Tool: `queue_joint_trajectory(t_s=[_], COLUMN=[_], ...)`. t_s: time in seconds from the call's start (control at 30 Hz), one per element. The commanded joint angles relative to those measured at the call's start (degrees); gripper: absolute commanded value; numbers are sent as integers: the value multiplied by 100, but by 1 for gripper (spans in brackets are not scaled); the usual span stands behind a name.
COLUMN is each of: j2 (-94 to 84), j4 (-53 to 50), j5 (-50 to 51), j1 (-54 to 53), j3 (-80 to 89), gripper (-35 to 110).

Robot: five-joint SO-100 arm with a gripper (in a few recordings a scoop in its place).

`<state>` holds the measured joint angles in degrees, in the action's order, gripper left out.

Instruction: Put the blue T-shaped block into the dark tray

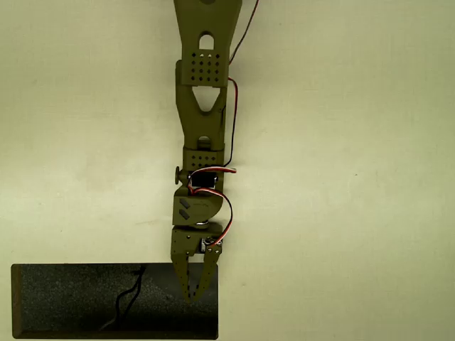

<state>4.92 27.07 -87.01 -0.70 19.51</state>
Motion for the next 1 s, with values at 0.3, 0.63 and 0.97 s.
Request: queue_joint_trajectory(t_s=[0.3, 0.63, 0.97], j2=[396, 396, 396], j4=[712, 1081, 1081], j5=[-334, -545, -545], j1=[105, 62, 62], j3=[-404, -237, -237], gripper=[0, 0, 0])
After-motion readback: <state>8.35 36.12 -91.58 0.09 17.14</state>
